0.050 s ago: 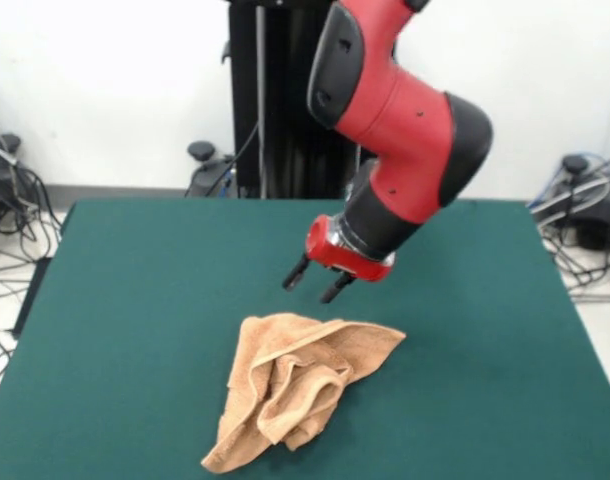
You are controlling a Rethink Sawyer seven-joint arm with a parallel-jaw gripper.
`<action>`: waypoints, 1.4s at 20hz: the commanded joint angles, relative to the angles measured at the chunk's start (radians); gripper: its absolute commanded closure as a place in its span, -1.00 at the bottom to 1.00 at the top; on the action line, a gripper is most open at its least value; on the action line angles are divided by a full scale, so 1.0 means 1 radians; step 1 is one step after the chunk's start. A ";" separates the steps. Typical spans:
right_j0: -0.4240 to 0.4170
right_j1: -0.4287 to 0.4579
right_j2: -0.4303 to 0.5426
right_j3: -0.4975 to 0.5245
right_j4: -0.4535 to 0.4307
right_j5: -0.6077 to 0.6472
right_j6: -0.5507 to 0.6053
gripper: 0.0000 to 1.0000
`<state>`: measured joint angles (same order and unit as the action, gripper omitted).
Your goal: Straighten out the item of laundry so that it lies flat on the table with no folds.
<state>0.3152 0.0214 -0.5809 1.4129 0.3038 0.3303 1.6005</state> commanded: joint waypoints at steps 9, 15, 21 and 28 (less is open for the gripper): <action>-0.145 0.101 -0.005 -0.218 0.128 0.084 0.301 -1.00; -0.173 0.354 -0.188 -0.464 0.284 0.252 0.523 -1.00; -0.202 0.483 -0.347 -0.684 0.395 0.546 0.766 -1.00; -0.217 0.457 -0.346 -0.805 0.412 0.701 0.839 -1.00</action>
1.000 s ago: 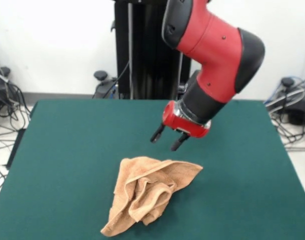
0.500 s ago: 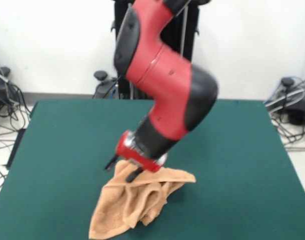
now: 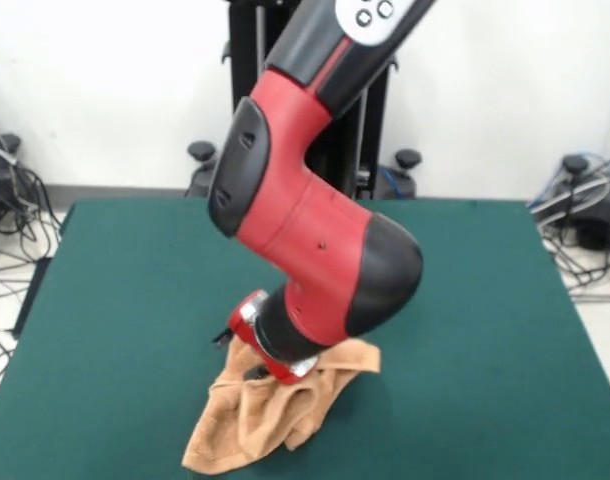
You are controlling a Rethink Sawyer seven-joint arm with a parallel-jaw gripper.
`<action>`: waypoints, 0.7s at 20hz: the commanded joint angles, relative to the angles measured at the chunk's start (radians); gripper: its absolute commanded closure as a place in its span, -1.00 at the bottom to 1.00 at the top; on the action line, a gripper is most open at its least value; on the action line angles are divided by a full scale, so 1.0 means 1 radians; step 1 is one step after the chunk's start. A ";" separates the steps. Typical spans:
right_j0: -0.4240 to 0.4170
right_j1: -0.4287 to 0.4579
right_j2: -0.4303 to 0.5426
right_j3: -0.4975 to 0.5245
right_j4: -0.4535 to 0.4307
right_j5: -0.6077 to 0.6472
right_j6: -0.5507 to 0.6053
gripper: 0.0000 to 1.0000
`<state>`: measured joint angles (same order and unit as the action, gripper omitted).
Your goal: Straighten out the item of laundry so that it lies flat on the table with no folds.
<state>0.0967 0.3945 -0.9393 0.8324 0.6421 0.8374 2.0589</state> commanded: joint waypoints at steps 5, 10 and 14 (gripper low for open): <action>0.009 0.015 0.094 -0.210 0.015 0.194 0.310 -1.00; 0.019 -0.039 0.116 -0.162 -0.006 0.220 0.308 -1.00; 0.048 -0.139 0.171 -0.024 -0.036 0.198 0.255 -1.00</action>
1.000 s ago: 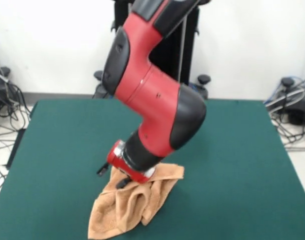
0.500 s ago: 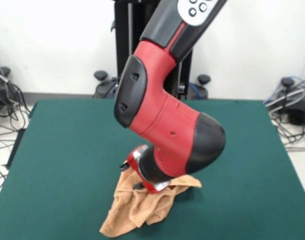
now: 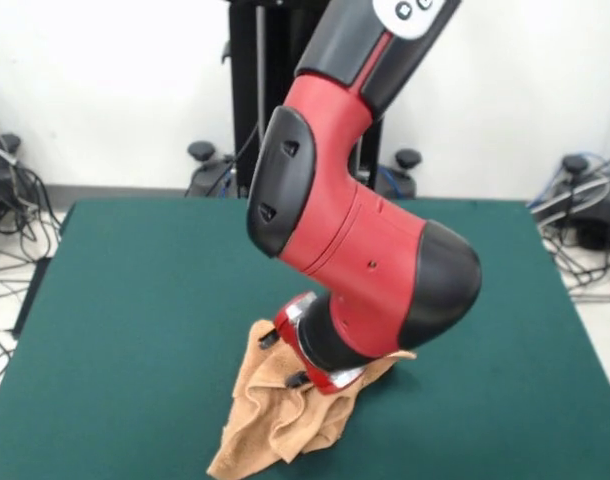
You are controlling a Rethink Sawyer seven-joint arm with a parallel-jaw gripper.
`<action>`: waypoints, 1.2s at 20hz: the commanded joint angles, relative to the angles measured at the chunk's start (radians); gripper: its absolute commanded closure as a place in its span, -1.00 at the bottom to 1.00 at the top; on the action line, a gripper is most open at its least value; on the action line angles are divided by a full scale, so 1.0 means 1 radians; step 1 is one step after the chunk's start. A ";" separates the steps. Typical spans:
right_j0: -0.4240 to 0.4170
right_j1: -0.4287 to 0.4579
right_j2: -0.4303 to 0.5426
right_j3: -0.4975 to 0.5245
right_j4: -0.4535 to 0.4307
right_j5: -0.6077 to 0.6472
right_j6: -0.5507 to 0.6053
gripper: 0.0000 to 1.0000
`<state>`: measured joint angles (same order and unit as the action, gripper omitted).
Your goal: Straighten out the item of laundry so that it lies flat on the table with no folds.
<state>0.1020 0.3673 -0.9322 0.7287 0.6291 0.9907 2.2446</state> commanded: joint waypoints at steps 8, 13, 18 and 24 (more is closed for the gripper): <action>0.089 -0.155 0.199 0.164 -0.084 -0.028 0.031 -1.00; 0.094 -0.117 0.230 0.147 -0.105 -0.080 0.057 -1.00; 0.068 -0.006 0.181 0.033 -0.106 -0.092 0.131 -1.00; 0.032 0.082 0.132 -0.076 -0.083 -0.091 0.183 -1.00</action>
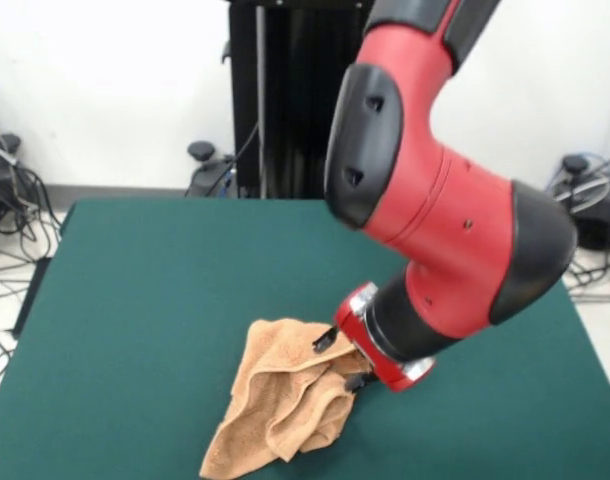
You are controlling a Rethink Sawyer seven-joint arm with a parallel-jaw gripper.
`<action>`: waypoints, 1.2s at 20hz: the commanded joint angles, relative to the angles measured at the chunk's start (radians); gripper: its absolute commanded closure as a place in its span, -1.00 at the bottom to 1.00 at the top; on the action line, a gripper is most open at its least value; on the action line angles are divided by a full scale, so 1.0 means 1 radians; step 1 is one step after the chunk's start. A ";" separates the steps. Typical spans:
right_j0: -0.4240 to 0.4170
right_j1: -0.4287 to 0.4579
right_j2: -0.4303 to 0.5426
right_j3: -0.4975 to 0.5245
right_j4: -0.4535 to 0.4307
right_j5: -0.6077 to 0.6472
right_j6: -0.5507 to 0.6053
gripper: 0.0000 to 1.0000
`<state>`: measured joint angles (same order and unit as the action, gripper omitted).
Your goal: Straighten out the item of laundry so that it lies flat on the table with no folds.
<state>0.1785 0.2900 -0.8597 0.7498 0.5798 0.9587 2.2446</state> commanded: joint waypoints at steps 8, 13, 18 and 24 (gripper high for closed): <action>-0.053 0.174 0.057 -0.129 -0.024 -0.036 0.188 -1.00; -0.040 0.125 0.082 -0.093 -0.028 -0.007 0.160 -1.00; -0.012 0.076 0.107 -0.026 -0.039 -0.002 0.136 -1.00; 0.034 -0.014 0.171 0.119 -0.058 -0.041 0.079 -1.00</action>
<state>0.1723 0.3466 -0.8353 0.7044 0.5735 0.9481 2.2446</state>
